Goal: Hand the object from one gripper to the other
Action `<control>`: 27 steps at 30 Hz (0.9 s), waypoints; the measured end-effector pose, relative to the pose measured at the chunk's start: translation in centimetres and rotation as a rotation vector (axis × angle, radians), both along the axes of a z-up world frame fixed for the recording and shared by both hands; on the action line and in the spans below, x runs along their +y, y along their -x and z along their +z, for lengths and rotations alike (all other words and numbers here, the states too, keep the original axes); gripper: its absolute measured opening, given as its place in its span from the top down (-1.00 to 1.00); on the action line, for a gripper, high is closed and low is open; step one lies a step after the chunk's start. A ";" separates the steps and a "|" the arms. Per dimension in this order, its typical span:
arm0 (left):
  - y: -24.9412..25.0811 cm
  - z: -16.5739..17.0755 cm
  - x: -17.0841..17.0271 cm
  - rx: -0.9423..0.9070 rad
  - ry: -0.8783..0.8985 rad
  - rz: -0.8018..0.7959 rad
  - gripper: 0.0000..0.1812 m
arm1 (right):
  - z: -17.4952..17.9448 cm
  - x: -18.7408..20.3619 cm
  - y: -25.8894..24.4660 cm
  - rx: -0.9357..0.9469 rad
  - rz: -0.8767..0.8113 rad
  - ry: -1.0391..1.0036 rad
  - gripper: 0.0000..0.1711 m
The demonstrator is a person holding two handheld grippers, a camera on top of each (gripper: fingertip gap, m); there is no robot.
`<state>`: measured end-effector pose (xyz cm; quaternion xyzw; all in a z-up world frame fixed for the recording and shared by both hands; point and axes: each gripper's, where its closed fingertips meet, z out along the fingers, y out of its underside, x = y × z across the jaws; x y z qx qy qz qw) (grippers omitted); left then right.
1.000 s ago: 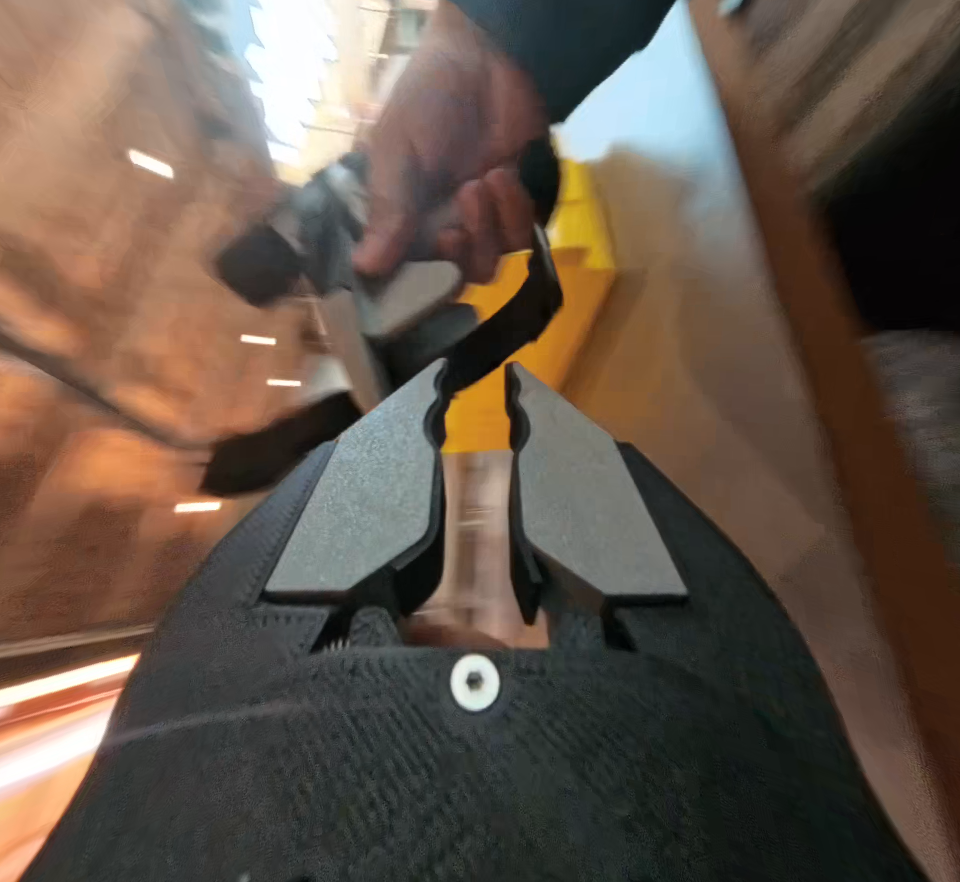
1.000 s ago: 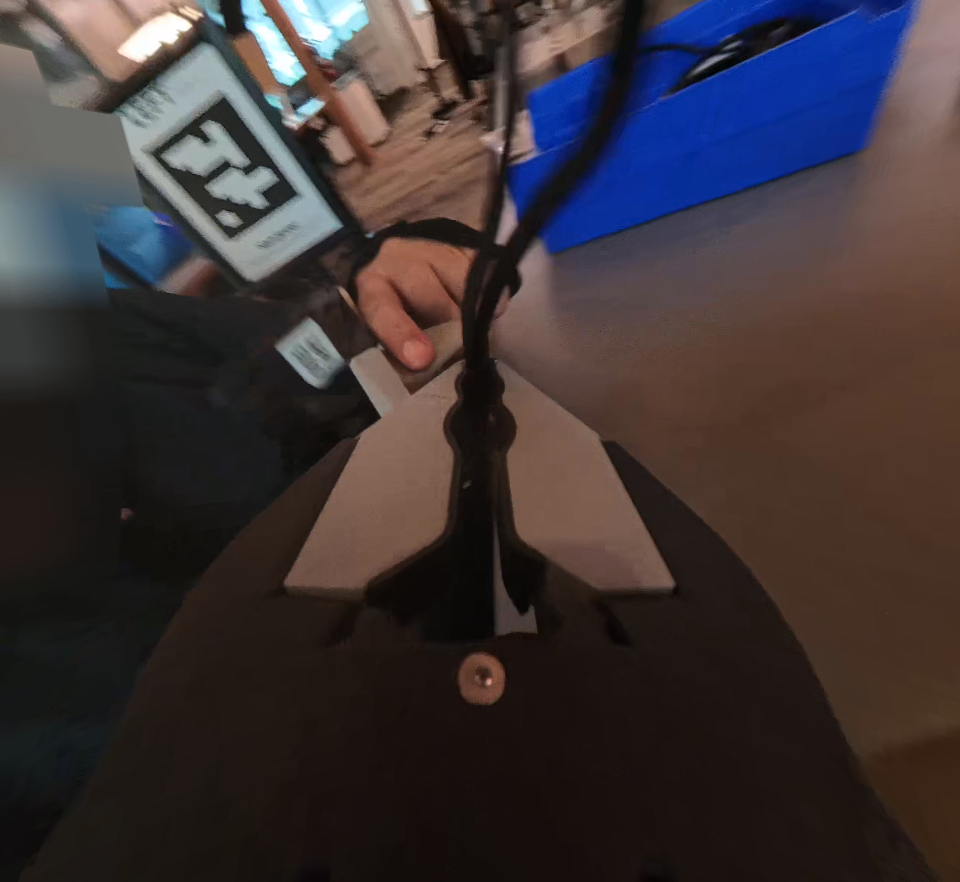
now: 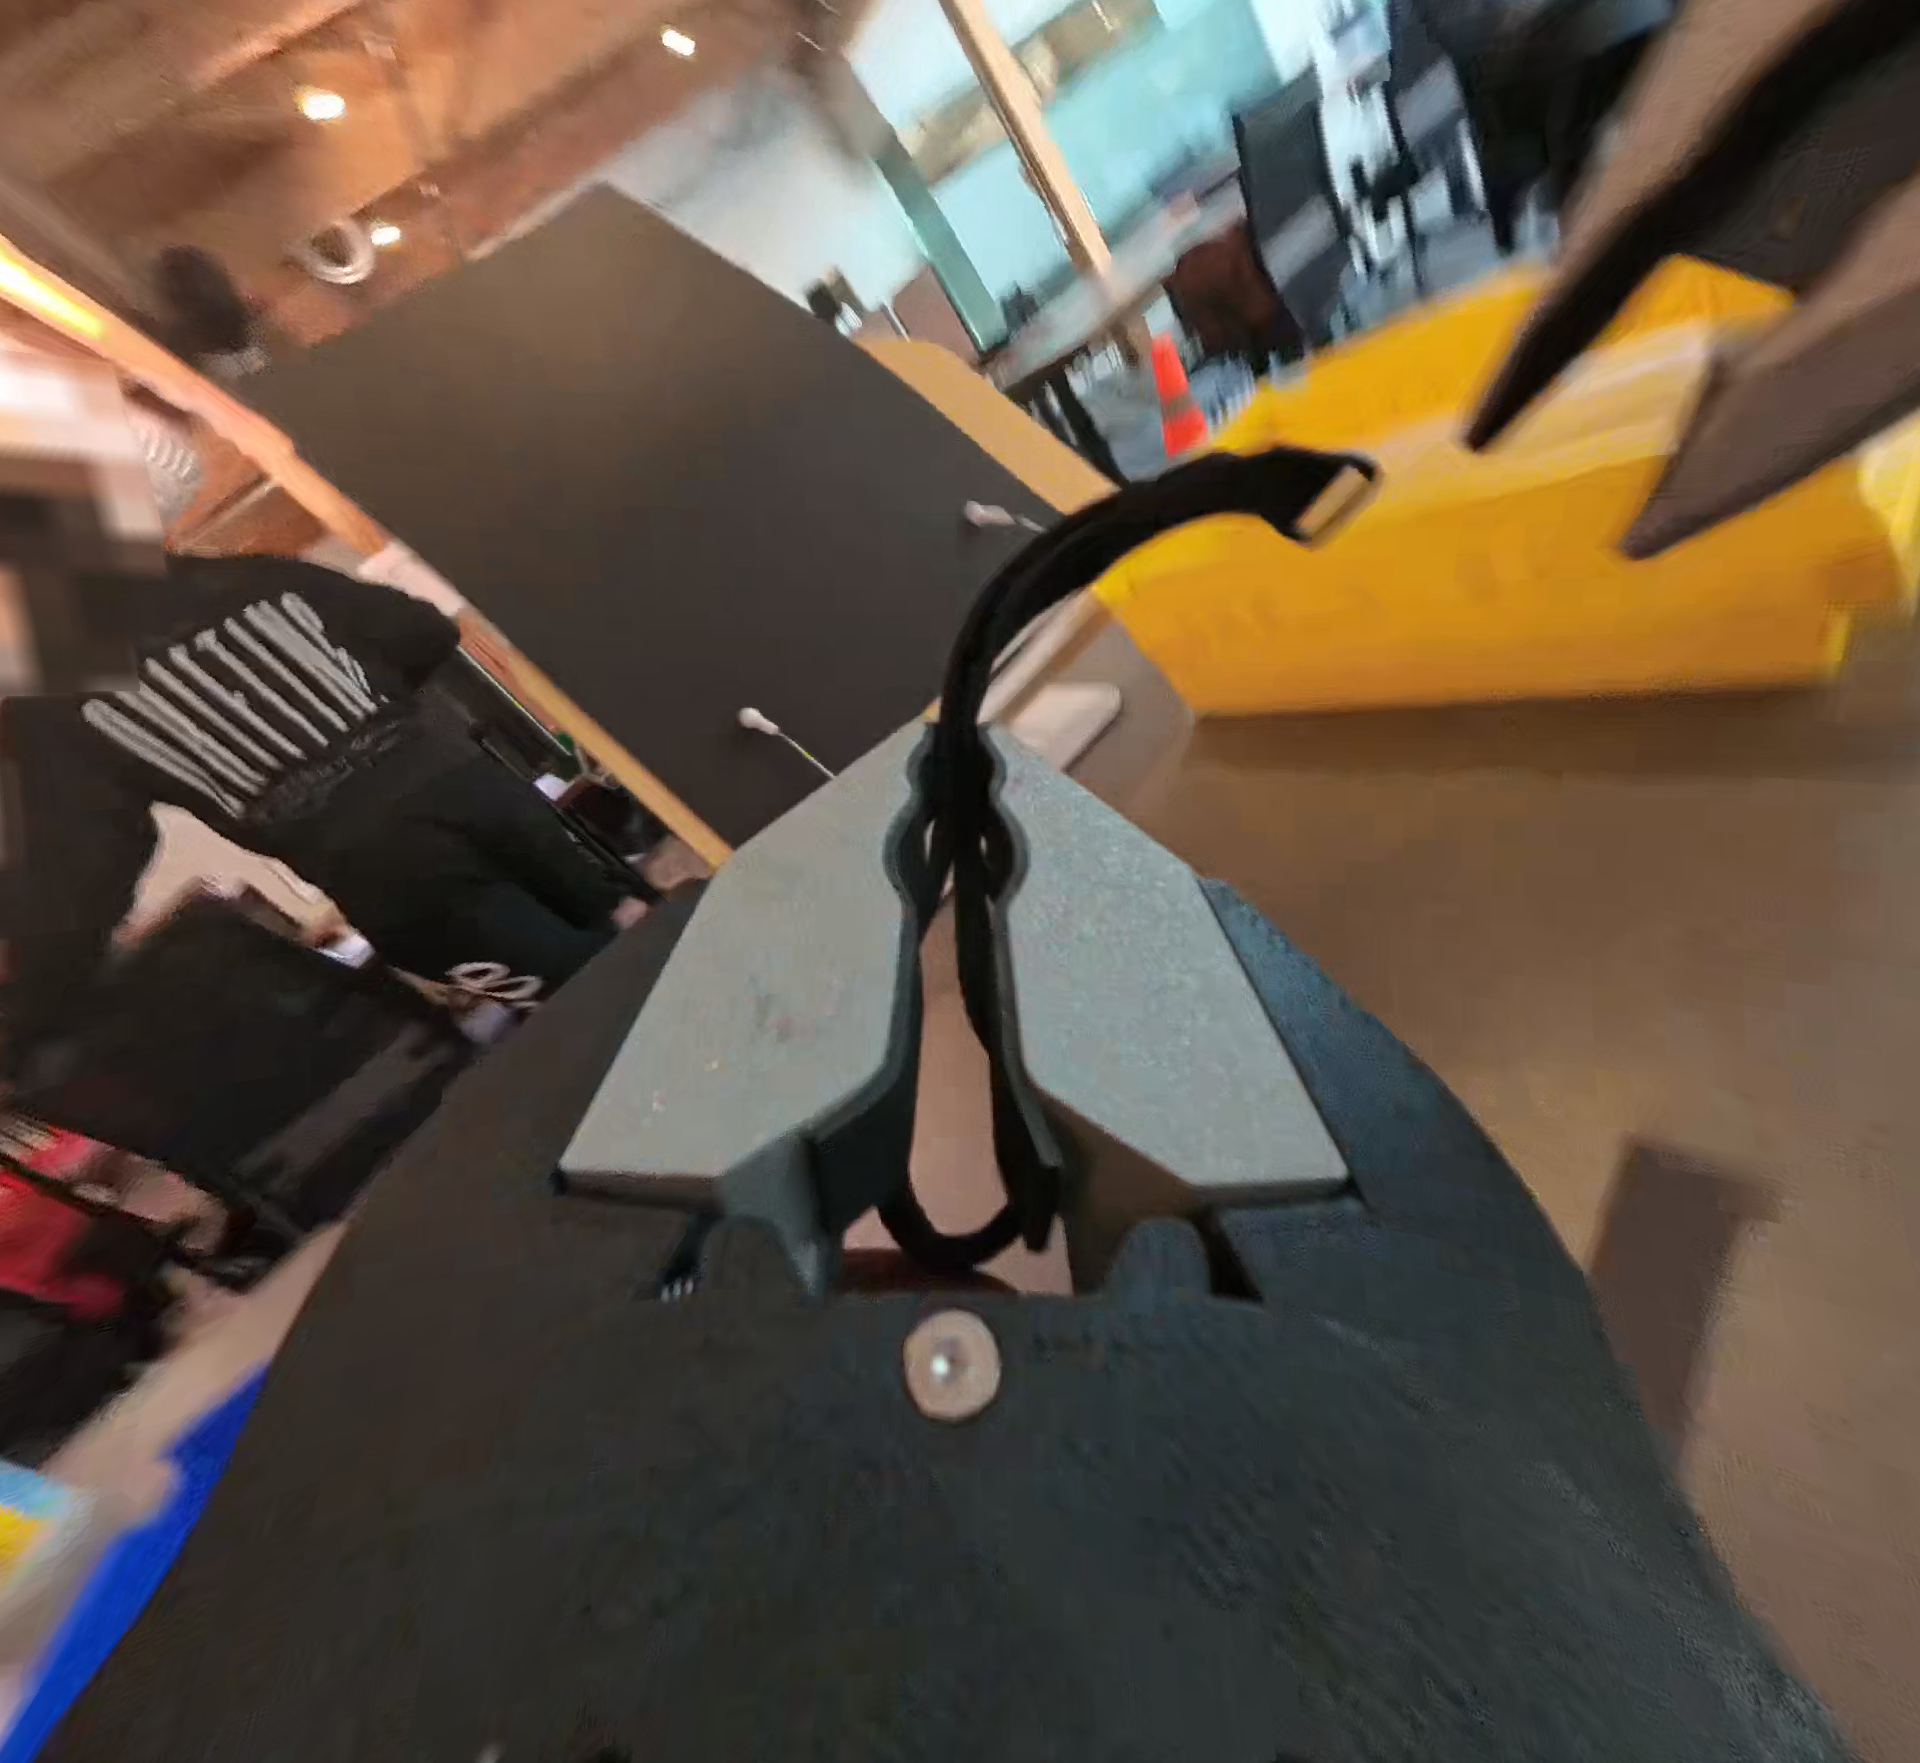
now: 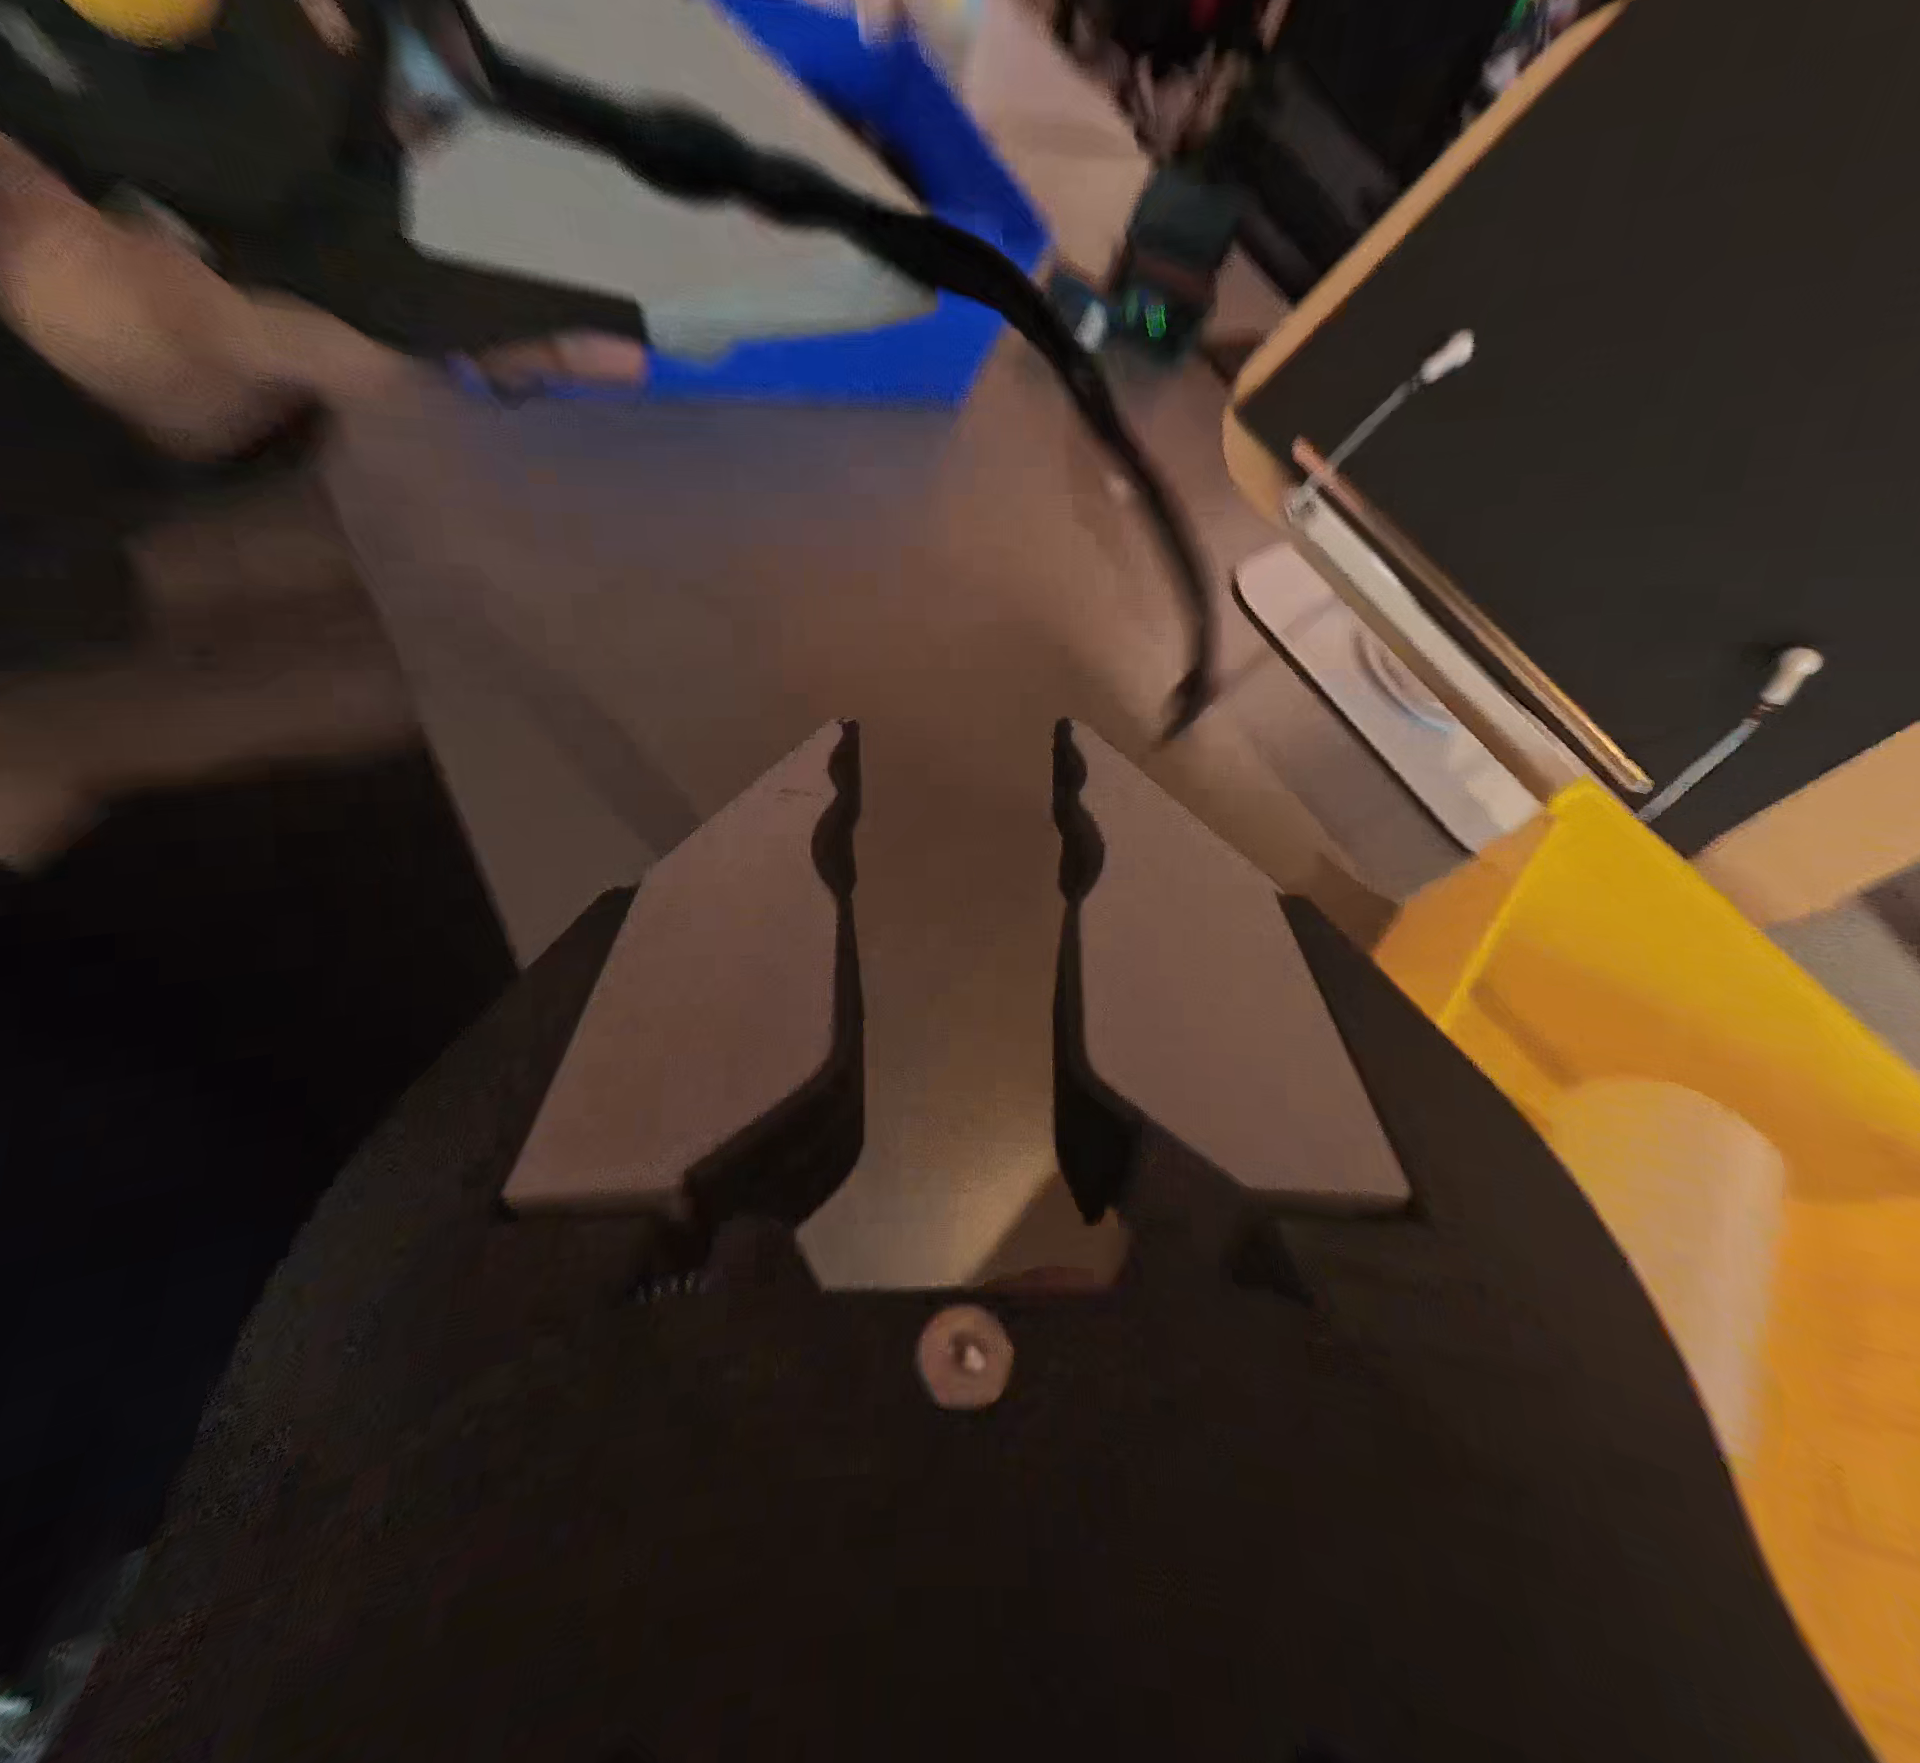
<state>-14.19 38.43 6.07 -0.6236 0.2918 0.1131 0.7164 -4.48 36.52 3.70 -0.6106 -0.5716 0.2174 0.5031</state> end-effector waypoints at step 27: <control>-9.5 -2.4 -5.3 -0.632 0.650 -0.814 0.32 | 5.1 3.1 -1.9 0.267 -0.100 -0.463 1.00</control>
